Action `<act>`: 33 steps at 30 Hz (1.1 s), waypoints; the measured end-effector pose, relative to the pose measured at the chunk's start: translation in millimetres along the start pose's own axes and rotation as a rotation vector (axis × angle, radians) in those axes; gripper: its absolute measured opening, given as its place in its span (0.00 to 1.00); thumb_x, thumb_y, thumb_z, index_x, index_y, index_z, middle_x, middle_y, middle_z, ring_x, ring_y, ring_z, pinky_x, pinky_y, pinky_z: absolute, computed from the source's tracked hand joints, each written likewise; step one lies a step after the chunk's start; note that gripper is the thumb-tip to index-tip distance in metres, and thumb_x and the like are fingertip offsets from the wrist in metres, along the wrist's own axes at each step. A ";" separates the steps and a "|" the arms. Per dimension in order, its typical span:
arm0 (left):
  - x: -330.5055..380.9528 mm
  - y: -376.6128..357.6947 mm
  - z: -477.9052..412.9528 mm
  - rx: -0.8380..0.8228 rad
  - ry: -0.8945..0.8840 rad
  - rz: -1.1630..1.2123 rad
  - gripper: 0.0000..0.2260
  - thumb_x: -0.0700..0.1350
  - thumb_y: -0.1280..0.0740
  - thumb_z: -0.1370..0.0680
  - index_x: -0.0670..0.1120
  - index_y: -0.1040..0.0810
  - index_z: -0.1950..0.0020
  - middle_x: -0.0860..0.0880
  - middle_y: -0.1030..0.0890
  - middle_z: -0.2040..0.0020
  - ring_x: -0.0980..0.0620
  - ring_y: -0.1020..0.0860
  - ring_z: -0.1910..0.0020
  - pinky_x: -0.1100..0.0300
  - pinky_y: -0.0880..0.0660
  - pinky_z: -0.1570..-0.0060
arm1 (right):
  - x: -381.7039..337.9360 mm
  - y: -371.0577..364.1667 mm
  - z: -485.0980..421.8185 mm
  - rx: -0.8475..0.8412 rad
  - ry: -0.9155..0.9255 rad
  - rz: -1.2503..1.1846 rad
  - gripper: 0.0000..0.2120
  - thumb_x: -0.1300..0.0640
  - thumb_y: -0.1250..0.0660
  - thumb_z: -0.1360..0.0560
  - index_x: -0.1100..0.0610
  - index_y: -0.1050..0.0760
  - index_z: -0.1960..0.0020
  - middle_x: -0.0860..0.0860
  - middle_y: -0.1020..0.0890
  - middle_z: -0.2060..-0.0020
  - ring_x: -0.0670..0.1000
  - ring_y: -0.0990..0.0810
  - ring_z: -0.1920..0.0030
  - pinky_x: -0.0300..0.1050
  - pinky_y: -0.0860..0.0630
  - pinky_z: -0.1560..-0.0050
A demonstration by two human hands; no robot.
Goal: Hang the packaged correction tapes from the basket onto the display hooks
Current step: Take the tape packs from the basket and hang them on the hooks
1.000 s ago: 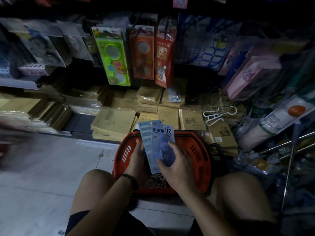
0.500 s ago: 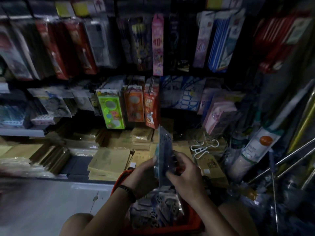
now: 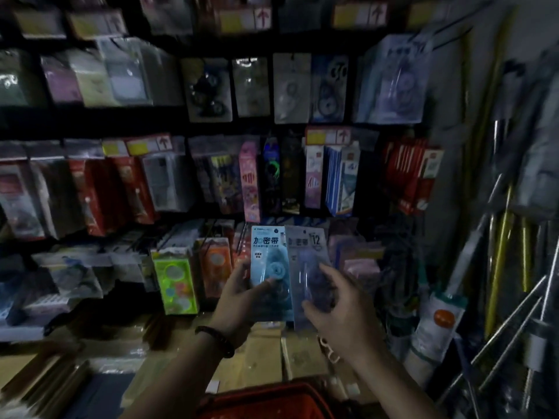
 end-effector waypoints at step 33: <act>232.6 -194.1 -165.8 -0.108 -0.365 -0.298 0.11 0.37 0.28 0.19 0.47 0.21 0.39 0.43 0.14 0.44 0.42 0.14 0.45 0.40 0.17 0.42 | -35.4 234.8 -306.5 0.480 0.193 0.374 0.34 0.51 0.26 0.23 0.47 0.34 0.20 0.50 0.27 0.36 0.49 0.26 0.40 0.37 0.31 0.46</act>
Point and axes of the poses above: each hand's wrist, its own z-axis away from the middle knuckle, its own y-axis out of the back of the hand, x = y × z, the point moved 2 cm from there along -z, towards the middle knuckle
